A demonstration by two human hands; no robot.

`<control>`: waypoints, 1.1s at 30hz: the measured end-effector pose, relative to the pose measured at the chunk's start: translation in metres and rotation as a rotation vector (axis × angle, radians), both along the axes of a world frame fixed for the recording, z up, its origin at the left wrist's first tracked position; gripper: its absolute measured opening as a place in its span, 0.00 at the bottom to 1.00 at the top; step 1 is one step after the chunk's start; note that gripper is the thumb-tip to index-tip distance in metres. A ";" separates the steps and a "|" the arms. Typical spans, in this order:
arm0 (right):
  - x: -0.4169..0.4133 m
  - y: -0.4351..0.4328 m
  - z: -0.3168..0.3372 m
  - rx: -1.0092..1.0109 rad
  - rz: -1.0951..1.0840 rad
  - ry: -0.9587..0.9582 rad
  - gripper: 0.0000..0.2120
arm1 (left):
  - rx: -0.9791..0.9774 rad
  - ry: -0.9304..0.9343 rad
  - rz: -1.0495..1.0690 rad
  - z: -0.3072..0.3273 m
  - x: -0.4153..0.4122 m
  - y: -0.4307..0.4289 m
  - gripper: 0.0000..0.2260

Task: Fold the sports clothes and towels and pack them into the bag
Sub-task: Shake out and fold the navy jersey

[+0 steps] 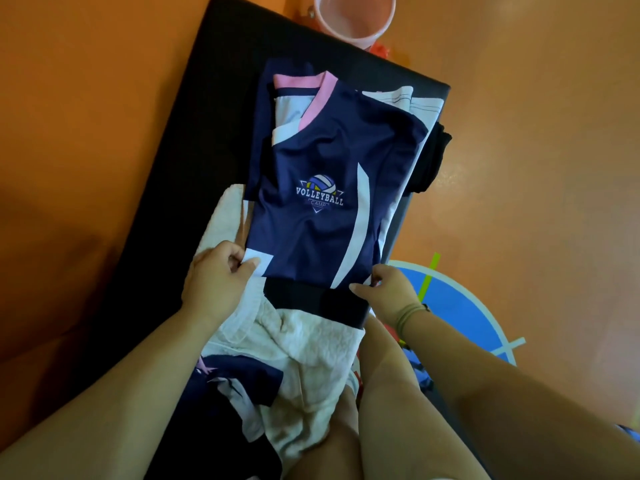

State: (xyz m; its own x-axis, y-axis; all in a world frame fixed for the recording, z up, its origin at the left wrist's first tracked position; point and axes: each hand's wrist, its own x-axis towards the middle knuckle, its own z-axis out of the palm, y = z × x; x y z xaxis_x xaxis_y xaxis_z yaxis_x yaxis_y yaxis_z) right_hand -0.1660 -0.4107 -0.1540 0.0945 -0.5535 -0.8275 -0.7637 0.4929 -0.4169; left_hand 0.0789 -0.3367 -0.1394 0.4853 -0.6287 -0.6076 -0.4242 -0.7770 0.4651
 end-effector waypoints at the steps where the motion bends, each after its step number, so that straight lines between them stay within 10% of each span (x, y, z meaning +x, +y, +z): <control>1: 0.000 0.002 0.000 -0.011 -0.021 -0.041 0.15 | -0.015 0.013 0.003 0.000 0.000 0.002 0.10; 13: -0.032 0.013 0.006 -0.158 -0.157 -0.073 0.14 | -0.091 0.115 0.104 0.015 -0.006 0.017 0.10; 24: -0.054 0.034 0.035 -0.451 0.541 0.169 0.25 | -0.001 -0.033 -0.317 0.033 -0.037 0.052 0.16; 33: -0.066 0.038 0.045 -0.708 0.722 0.126 0.09 | -0.117 -0.120 -0.504 0.045 -0.039 0.074 0.05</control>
